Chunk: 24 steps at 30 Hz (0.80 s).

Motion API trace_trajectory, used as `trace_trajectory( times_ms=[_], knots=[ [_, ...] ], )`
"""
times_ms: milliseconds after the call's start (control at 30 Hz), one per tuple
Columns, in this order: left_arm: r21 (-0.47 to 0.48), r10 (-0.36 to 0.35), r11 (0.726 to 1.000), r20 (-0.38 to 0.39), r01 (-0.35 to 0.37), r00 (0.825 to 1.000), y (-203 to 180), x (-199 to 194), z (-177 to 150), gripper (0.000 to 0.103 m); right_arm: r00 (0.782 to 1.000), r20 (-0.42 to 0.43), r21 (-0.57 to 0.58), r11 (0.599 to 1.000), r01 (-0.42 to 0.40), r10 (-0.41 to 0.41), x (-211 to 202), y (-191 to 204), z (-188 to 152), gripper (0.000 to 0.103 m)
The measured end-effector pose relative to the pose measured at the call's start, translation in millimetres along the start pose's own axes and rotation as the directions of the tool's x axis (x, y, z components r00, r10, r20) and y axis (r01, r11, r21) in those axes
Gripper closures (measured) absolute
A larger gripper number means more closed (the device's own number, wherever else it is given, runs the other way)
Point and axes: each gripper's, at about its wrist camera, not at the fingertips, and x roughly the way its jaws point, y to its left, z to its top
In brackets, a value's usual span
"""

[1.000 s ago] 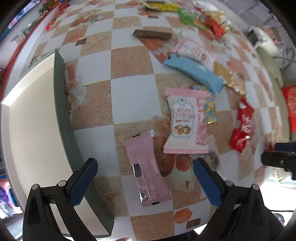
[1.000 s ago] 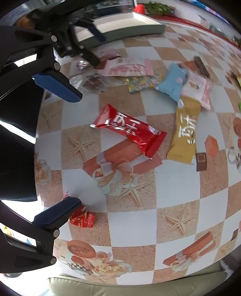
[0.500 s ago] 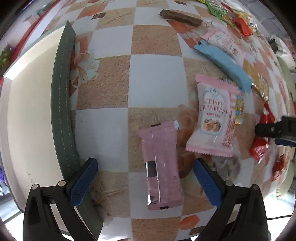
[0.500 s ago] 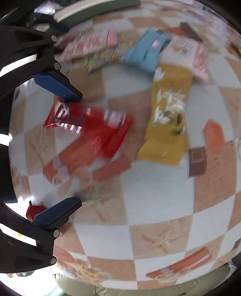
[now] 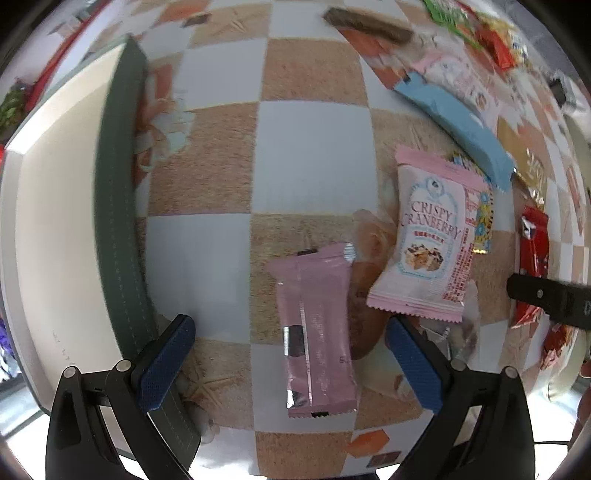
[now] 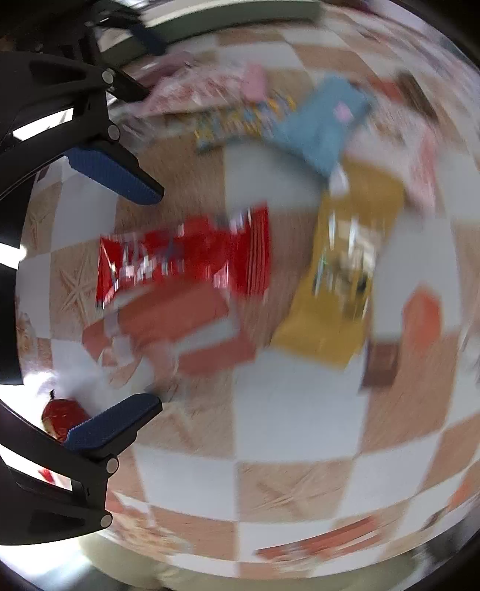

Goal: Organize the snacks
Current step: 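Grasp the pink snack bar with the left tool while the right tool grasps the red bar, then carry both bars over the white tray and open both tools to drop them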

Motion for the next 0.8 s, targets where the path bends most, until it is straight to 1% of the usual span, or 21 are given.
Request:
trace_trajectory(
  times_ms=[33,67,100,133,167,200,233,267,300,367,400,500,633,700,800],
  knots=[
    [0.020,0.001,1.000,-0.008,-0.001,1.000,-4,0,2,0.002,1.000,0.010,-0.047,0.998,0.029,-0.029,0,10,-2,0.013],
    [0.047,0.002,0.999,-0.003,-0.002,1.000,-8,-2,2,0.007,0.999,0.024,-0.078,0.996,0.038,-0.037,-2,18,-5,0.017],
    [0.074,0.002,0.997,0.004,-0.003,1.000,-13,-5,2,0.010,0.998,0.041,-0.099,0.994,0.049,-0.045,-4,24,-6,0.029],
    [0.094,0.001,0.996,0.006,-0.001,1.000,-17,-9,4,0.017,0.997,0.058,-0.113,0.992,0.053,-0.046,-6,28,-8,0.048],
    [0.113,-0.006,0.994,0.008,0.005,1.000,-20,-11,3,0.026,0.996,0.076,-0.123,0.991,0.054,-0.045,-10,31,-9,0.063],
    [0.131,-0.006,0.991,0.013,0.004,1.000,-23,-13,3,0.032,0.995,0.087,-0.130,0.990,0.052,-0.041,-12,34,-10,0.082],
    [0.142,-0.007,0.990,0.022,0.004,1.000,-24,-16,3,0.048,0.996,0.080,-0.134,0.990,0.035,-0.024,-13,36,-9,0.082],
    [0.150,-0.010,0.989,0.033,0.005,0.999,-24,-19,3,0.069,0.997,0.072,-0.131,0.991,0.017,-0.008,-13,35,-9,0.082],
    [0.153,-0.023,0.988,0.030,0.019,0.999,-22,-20,4,0.078,0.998,0.069,-0.123,0.992,-0.004,0.013,-13,35,-9,0.082],
    [0.139,-0.052,0.989,0.006,0.051,0.999,-19,-22,4,0.078,0.996,0.075,-0.112,0.993,-0.043,0.051,-20,27,-13,0.082],
    [0.131,-0.057,0.990,0.007,0.056,0.998,-16,-25,4,0.078,0.995,0.077,-0.106,0.992,-0.061,0.070,-26,22,-16,0.082],
    [0.140,-0.068,0.988,0.035,0.062,0.997,-10,-36,-1,0.078,0.989,0.086,-0.093,0.989,-0.116,0.124,-37,17,-21,0.082],
    [0.132,-0.099,0.987,0.065,0.089,0.993,1,-49,-8,0.078,0.982,0.101,-0.100,0.983,-0.151,0.161,-54,5,-25,0.082],
    [0.118,-0.113,0.988,0.084,0.102,0.990,2,-56,-4,0.078,0.977,0.107,-0.110,0.979,-0.171,0.182,-69,-7,-29,0.082],
    [0.095,-0.121,0.989,0.121,0.110,0.985,15,-70,-5,0.078,0.973,0.115,-0.127,0.974,-0.188,0.203,-82,1,-22,0.082]
  ],
)
